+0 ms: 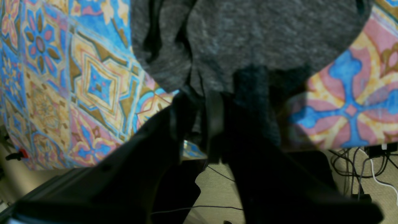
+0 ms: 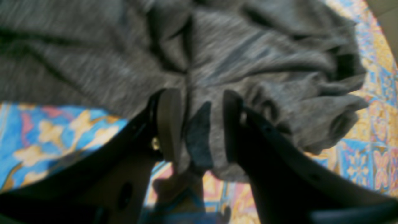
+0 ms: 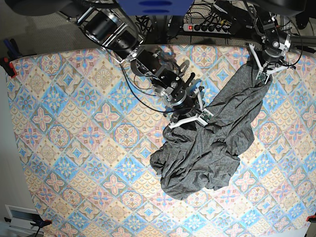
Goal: Layout the t-shirt on the table in an organized manner, then fold the t-shirt properly
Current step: 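Reach the right gripper to the shirt and grasp another edge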
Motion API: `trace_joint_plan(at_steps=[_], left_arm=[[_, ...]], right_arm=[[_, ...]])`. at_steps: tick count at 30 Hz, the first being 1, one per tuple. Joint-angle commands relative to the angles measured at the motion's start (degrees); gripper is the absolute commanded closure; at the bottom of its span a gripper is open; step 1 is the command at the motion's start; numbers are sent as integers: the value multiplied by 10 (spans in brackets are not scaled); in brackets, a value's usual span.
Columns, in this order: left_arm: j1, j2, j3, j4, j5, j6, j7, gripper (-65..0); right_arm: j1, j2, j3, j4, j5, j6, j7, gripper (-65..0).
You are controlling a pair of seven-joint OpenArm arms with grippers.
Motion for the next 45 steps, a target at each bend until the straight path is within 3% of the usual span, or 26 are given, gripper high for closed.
trace_joint_plan(at_steps=[1, 9, 17, 20, 24, 31, 43, 45], left_arm=[[-1, -6, -3, 10, -1, 3, -5, -105], [-1, -6, -3, 10, 0, 3, -5, -106], [-1, -6, -3, 10, 0, 3, -5, -106], [-1, -6, -3, 10, 0, 3, -5, -105], [-1, -6, -3, 10, 0, 3, -5, -104], [-1, -6, -3, 10, 0, 3, -5, -103], [-2, -7, -3, 17, -5, 3, -5, -103], [-2, -6, -3, 44, -6, 3, -5, -102]], right_arm=[[5, -5, 0, -8, -3, 1, 4, -208], [6, -4, 2, -71, -3, 1, 54, -208], [7, -3, 2, -102, -3, 1, 65, -202], [22, 5, 2, -102, -3, 1, 60, -152], [23, 18, 7, -98, -3, 1, 56, -17], [20, 28, 48, -37, -3, 1, 8, 0], [8, 94, 50, 154, -3, 0, -105, 0], [-20, 99, 51, 174, -3, -18, -115, 0]])
